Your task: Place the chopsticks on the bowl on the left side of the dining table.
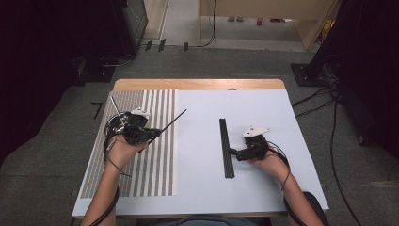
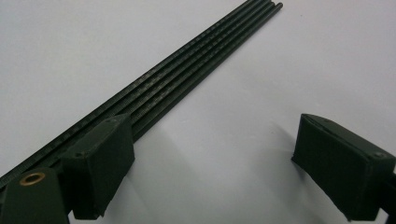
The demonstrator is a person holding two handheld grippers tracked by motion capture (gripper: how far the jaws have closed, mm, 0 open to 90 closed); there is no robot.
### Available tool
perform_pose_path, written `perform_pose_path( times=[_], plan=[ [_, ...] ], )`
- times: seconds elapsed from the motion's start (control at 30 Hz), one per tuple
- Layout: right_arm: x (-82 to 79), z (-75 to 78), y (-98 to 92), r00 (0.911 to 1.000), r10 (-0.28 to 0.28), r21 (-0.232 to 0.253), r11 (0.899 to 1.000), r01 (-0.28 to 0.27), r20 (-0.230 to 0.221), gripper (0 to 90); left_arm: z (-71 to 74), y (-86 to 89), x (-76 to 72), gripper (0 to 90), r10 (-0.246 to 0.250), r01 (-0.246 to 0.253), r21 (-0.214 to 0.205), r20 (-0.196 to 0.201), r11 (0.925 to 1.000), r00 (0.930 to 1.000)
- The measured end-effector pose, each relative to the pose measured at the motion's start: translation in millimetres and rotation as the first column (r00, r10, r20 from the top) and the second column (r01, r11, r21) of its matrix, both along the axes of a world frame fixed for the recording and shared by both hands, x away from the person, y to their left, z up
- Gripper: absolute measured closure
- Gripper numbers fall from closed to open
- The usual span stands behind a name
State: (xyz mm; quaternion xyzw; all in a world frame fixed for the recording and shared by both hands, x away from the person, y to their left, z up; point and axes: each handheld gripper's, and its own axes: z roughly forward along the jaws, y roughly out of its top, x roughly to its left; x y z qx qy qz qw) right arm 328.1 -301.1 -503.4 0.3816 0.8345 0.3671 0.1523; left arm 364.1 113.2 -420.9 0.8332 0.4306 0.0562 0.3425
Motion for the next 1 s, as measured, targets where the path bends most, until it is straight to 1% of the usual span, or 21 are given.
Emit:
perform_pose_path(
  times=[0.1,0.2,0.6,0.67,0.83,1.0],
  plan=[
    [0.0,0.0,0.0,1.0,0.0,0.0,1.0,0.0,0.0,11.9,0.7,3.0,-0.1,87.3,0.004,-0.004,0.003,0.001,1.0,1.0],
    [0.0,0.0,0.0,1.0,0.0,0.0,1.0,0.0,0.0,11.9,0.7,6.5,0.0,87.3,0.004,-0.004,0.018,-0.001,0.9998,1.0],
    [0.0,0.0,0.0,1.0,0.0,0.0,1.0,0.0,0.0,11.9,4.0,19.9,-0.5,87.3,0.017,-0.017,0.001,-0.003,0.9999,0.9999],
    [0.1,0.0,0.0,1.0,0.0,0.0,1.0,0.0,0.0,11.8,4.5,22.4,-0.8,87.3,0.014,-0.014,0.004,-0.001,0.9999,0.9999],
    [0.0,0.0,0.0,1.0,0.0,0.0,1.0,0.0,0.0,11.9,5.3,26.9,-0.6,87.3,0.026,-0.026,0.0,-0.003,0.9997,0.9997],
    [0.0,0.0,0.0,1.0,0.0,0.0,1.0,0.0,0.0,11.9,6.8,32.5,-0.8,87.3,0.033,-0.033,0.006,0.0,0.9994,0.9994]
  ],
)
